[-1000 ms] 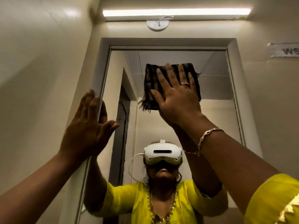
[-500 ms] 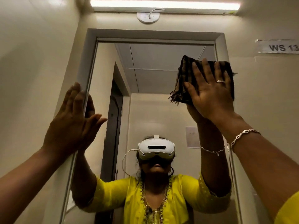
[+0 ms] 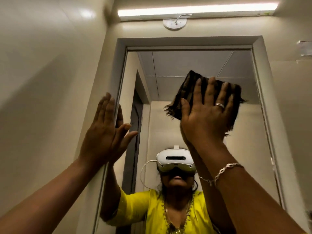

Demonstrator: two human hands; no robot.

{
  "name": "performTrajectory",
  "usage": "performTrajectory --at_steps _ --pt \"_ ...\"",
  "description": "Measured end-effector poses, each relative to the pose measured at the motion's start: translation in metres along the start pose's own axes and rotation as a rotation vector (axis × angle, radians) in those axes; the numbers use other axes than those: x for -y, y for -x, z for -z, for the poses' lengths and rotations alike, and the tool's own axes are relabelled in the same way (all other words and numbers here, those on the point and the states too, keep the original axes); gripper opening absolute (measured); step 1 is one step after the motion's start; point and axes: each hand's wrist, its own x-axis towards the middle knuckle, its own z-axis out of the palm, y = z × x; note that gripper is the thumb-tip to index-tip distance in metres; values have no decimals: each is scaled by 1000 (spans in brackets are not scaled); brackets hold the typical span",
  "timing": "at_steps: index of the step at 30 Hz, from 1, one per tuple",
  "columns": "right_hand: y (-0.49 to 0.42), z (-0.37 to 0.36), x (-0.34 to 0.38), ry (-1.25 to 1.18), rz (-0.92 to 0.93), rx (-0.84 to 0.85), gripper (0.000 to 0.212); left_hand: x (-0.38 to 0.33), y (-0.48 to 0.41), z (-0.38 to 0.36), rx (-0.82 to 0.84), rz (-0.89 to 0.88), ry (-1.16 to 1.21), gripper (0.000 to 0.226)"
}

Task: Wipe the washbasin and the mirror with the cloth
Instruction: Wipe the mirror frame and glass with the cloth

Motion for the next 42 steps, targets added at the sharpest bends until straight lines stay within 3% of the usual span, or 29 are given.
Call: performTrajectory --at_steps 9,17,26,42 --pt "5 -17 89 -85 179 23 62 -4 2 10 5 31 169 108" --pt "4 -23 127 -107 325 90 63 1 2 8 -4 41 223 90" --pt "8 -18 105 -140 443 95 62 2 1 8 3 41 137 106" --pt "11 1 3 -132 418 54 60 7 -1 6 60 -28 -113 96"
